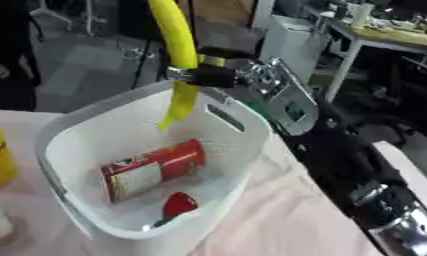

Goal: Pick up objects on the table and place them in the box.

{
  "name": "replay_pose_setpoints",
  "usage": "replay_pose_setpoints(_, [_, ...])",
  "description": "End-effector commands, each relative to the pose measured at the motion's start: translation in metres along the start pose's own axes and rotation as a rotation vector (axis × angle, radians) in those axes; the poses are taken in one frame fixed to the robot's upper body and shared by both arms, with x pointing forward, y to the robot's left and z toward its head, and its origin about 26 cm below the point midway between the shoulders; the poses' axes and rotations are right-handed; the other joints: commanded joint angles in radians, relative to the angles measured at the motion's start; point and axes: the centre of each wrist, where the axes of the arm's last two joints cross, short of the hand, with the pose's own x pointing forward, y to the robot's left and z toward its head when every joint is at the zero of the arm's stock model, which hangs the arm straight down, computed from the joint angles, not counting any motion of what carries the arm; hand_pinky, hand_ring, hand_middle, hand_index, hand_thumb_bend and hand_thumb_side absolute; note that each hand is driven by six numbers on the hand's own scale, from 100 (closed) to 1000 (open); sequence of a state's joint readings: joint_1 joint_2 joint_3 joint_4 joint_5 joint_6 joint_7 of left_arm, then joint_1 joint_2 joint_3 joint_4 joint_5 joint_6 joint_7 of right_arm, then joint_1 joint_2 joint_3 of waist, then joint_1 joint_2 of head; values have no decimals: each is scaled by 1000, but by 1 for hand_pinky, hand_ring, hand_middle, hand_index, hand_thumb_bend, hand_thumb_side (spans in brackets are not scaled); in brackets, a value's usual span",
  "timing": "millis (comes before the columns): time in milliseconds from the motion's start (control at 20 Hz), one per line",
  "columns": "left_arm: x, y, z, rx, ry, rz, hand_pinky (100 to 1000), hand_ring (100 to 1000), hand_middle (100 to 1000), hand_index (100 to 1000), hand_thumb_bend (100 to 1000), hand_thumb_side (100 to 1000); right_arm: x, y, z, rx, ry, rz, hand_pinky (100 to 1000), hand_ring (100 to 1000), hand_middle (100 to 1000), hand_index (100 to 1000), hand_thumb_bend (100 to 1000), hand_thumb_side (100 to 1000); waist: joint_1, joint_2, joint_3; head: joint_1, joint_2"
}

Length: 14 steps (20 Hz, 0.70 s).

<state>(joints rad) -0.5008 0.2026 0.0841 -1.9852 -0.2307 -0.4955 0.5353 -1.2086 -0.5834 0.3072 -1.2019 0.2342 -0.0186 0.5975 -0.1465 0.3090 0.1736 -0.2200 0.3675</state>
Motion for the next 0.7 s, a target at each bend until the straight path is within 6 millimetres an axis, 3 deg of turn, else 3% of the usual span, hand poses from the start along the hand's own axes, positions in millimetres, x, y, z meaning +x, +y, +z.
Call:
replay_pose_setpoints(50, [4,-2,-8,-2,-33,7,637,517,604,747,100,975,6,-9,5,-10,0,38,947,984,1000,1000,505,1000,4,-14,4,-2,-7])
replay_pose_setpoints(650, [4,-3,-8,0,-36,8,637,518,604,747,100,973,5,1,8,115,-34,4,964,993,1000,1000,539,986,0,-8,9,8,4])
replay_pose_setpoints(700, [4,-3,-8,-1,-35,8,638,518,605,747,100,972,5,2,8,129,-36,8,962,993,1000,1000,420,707,1,-7,9,10,3])
